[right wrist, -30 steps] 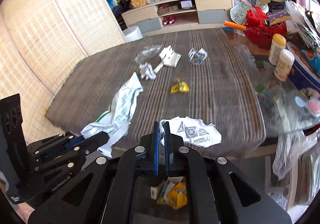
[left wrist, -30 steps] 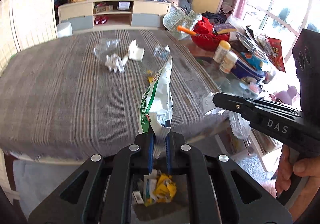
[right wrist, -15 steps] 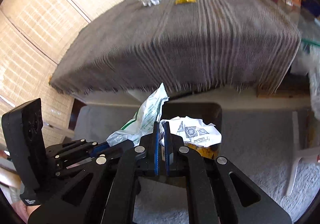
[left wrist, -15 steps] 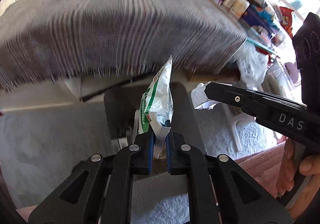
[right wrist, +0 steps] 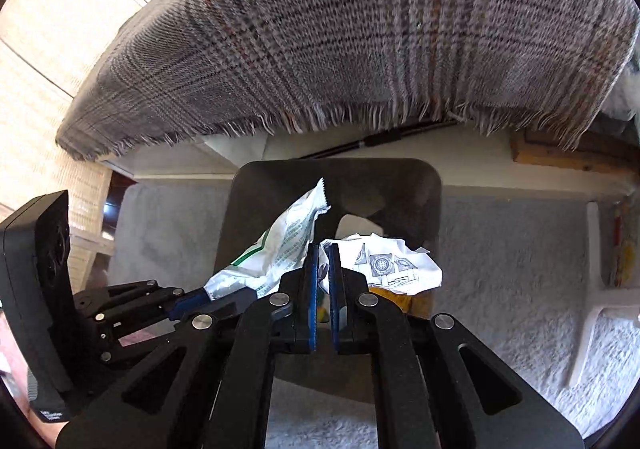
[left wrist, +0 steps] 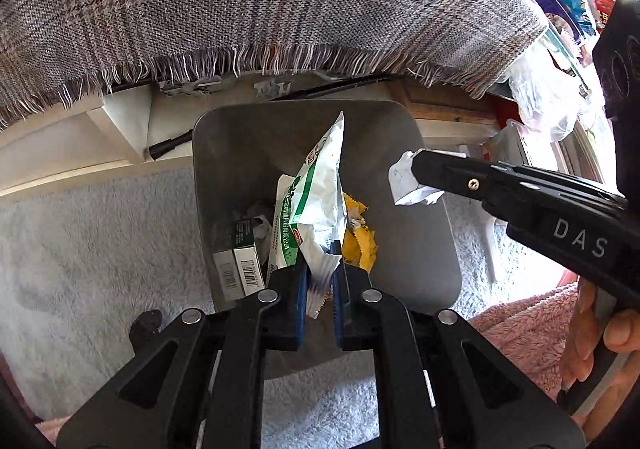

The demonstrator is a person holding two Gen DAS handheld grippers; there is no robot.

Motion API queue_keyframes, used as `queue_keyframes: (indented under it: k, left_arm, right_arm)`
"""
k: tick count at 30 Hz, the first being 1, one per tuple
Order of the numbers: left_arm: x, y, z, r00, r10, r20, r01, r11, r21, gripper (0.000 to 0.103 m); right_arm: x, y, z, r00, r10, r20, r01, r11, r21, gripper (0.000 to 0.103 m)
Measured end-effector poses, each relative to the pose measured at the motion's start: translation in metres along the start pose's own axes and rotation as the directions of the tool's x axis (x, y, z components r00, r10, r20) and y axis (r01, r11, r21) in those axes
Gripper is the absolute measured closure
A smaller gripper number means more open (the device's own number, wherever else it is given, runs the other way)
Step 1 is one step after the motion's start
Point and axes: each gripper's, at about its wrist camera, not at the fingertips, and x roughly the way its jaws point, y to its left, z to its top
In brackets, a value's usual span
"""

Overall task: Collect trash
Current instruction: 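Lower the snack bag and white wrapper into the grey bin and open both grippers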

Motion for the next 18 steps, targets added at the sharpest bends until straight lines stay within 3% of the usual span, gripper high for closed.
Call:
queue_keyframes:
  k: [5, 7, 11, 12, 13, 14, 15, 17, 18]
  left_arm:
    - [0.004, -0.003, 0.002, 1.0, -0.009, -0.007, 0.009, 1.0, -0.01, 0.092]
    - [0.003, -0.003, 0.002, 1.0, -0.002, -0.001, 0.002, 1.0, -0.015, 0.077]
    - [0.0, -0.004, 0.005, 0.999, 0.033, 0.008, -0.033, 0.999, -0.008, 0.069]
    - [-0.001, -0.003, 0.006, 1.0, 0.029, 0.008, -0.029, 0.999, -0.014, 0.067]
    - [-0.002, -0.002, 0.006, 1.0, 0.025, 0.009, -0.024, 1.0, -0.02, 0.065]
    - [-0.003, -0.001, 0.006, 1.0, 0.027, 0.014, -0.027, 0.999, -0.019, 0.064]
    - [-0.005, 0.0, 0.005, 0.999, 0.032, 0.019, -0.032, 0.999, -0.017, 0.063]
    - [-0.009, 0.0, 0.005, 0.998, 0.045, 0.033, -0.045, 0.999, -0.012, 0.059]
    - [-0.011, 0.0, 0.005, 0.998, 0.049, 0.04, -0.048, 0.999, -0.01, 0.052]
  right_arm:
    - [0.002, 0.003, 0.002, 1.0, 0.025, -0.002, -0.025, 1.0, 0.005, 0.093]
    - [0.002, 0.001, 0.003, 1.0, 0.023, -0.002, -0.023, 1.0, 0.016, 0.093]
    - [0.006, -0.004, 0.005, 1.0, 0.005, -0.014, -0.005, 0.999, 0.043, 0.091]
    - [0.005, -0.005, 0.005, 1.0, 0.003, -0.01, -0.002, 0.999, 0.046, 0.08]
    - [0.004, -0.007, 0.005, 1.0, 0.004, -0.004, -0.003, 0.999, 0.048, 0.058]
    - [0.001, -0.008, 0.005, 1.0, 0.004, 0.006, -0.004, 0.999, 0.053, 0.046]
    - [-0.003, -0.009, 0.005, 1.0, 0.003, 0.025, -0.004, 0.998, 0.06, 0.042]
    - [-0.008, -0.009, 0.006, 0.999, -0.006, 0.044, 0.003, 0.998, 0.058, 0.042]
    - [-0.011, -0.01, 0.007, 0.999, -0.011, 0.051, 0.008, 0.998, 0.058, 0.036]
